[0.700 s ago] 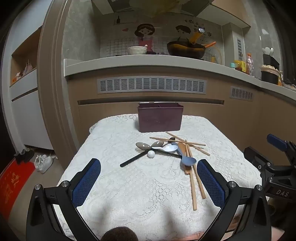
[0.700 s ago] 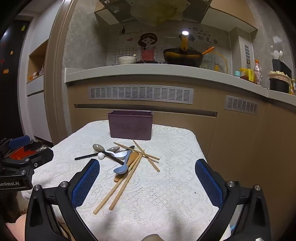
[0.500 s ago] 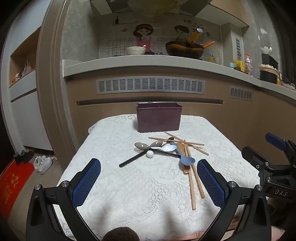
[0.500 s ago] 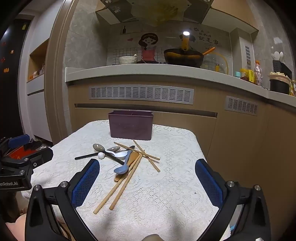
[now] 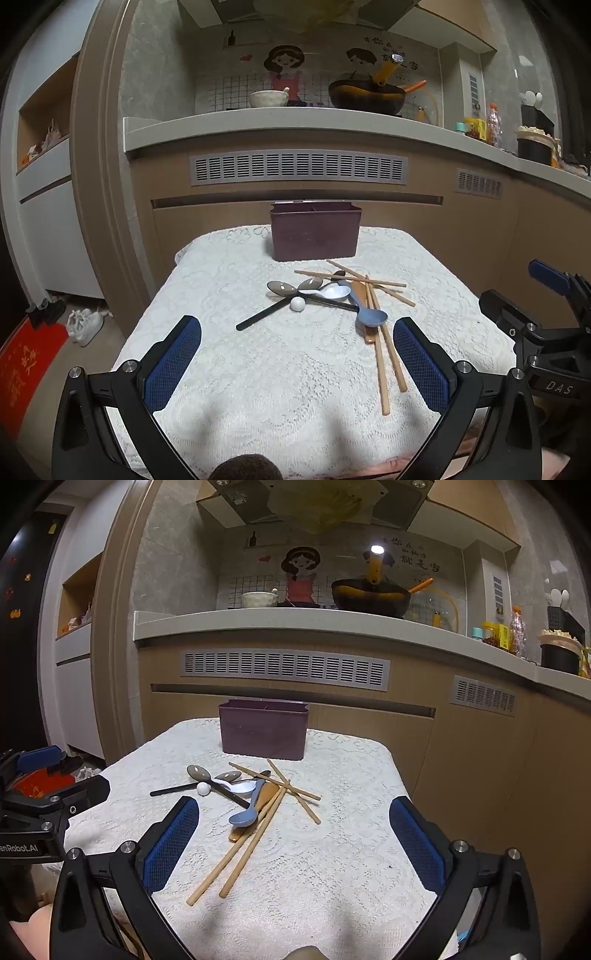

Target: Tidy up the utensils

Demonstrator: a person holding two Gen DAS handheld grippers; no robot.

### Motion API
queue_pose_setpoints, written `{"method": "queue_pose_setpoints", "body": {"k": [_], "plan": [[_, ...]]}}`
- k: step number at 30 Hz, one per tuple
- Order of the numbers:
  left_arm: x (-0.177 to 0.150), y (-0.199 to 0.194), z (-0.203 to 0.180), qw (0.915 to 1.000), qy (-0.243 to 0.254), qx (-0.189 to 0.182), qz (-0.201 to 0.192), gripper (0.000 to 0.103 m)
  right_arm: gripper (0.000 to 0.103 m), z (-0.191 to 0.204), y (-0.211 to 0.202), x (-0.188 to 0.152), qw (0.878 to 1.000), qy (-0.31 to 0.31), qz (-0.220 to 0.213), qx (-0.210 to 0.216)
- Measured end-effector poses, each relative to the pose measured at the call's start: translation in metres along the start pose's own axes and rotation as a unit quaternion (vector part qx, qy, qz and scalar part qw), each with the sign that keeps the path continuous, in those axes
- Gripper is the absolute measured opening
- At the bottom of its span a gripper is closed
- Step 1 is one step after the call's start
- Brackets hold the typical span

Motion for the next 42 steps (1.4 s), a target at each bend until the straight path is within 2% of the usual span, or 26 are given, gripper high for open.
{"method": "queue_pose_setpoints", "body": {"k": [6,42], "plan": [[0.001,-0.005,0.005,0.9999,-0.002,0.009,-0.008,0.103,0.102,0.008,-0.004,0.004,1.0,-0.011,-0.011,0.001],[0.001,-0.005,0.007,0.9999,-0.001,0.012,-0.004,0.103,0.102,-0.004,0.001,0.002,1.0,0.016,0.003,-0.002]]}}
Point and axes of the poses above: each gripper's, at about its wrist camera, not at the fingertips, and y roughly the way its jaws point, z to its left, x to its top, the point moved 6 cm from there along y, roughly the way its jaws point, and after that the axes turned 5 degrees about -x, right-handed, at the moved point
